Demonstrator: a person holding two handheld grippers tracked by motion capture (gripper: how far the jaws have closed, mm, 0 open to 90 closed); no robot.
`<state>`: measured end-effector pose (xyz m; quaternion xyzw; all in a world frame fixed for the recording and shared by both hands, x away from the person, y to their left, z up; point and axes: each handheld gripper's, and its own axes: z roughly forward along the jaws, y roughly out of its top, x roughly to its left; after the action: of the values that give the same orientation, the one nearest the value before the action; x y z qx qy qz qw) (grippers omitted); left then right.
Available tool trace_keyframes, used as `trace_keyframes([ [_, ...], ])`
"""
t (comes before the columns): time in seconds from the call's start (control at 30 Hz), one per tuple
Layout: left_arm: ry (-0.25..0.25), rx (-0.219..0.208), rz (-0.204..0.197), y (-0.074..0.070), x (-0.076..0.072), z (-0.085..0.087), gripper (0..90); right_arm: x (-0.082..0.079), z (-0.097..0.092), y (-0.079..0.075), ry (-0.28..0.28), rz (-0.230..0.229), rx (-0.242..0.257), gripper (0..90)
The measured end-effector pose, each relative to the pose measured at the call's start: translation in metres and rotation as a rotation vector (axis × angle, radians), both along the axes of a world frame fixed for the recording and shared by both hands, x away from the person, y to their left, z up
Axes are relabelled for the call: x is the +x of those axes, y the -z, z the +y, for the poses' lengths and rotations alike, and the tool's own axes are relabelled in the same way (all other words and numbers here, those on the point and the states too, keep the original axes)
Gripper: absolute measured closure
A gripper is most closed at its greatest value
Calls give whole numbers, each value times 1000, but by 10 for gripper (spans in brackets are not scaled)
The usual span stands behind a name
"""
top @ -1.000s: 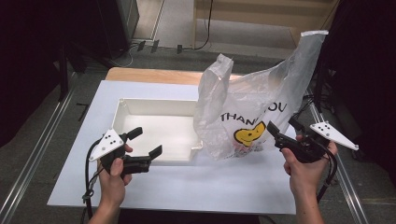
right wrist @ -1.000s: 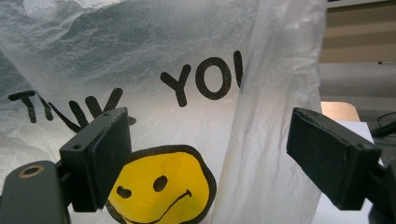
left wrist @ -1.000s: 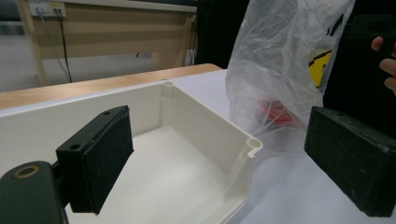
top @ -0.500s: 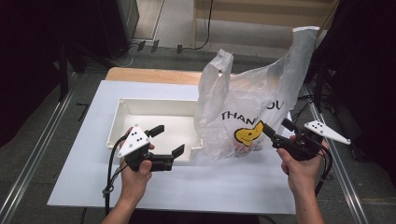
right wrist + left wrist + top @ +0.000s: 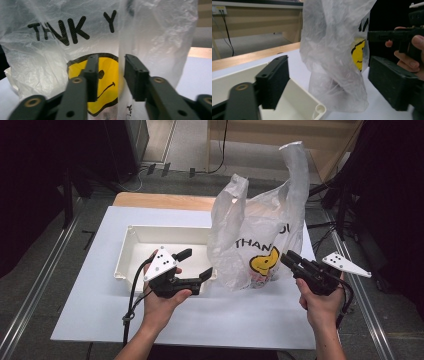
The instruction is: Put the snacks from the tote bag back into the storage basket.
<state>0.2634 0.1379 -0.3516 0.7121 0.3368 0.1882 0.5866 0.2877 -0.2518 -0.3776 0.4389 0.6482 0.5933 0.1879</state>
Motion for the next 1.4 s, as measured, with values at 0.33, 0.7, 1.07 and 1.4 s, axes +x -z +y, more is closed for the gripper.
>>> trace_keyframes([
  [0.33, 55, 10, -20, -3, 2, -19, 639, -4, 2, 3, -51, -14, -19, 900],
  [0.7, 122, 29, 37, 6, 7, -25, 900, -13, -3, -3, -28, -55, -14, 725],
  [1.07, 124, 67, 98, 20, 12, -31, 900, -26, -18, -28, 221, -141, -47, 156],
  [1.4, 100, 86, 156, 33, 18, -29, 900, -21, -30, -34, 335, -141, -6, 30],
])
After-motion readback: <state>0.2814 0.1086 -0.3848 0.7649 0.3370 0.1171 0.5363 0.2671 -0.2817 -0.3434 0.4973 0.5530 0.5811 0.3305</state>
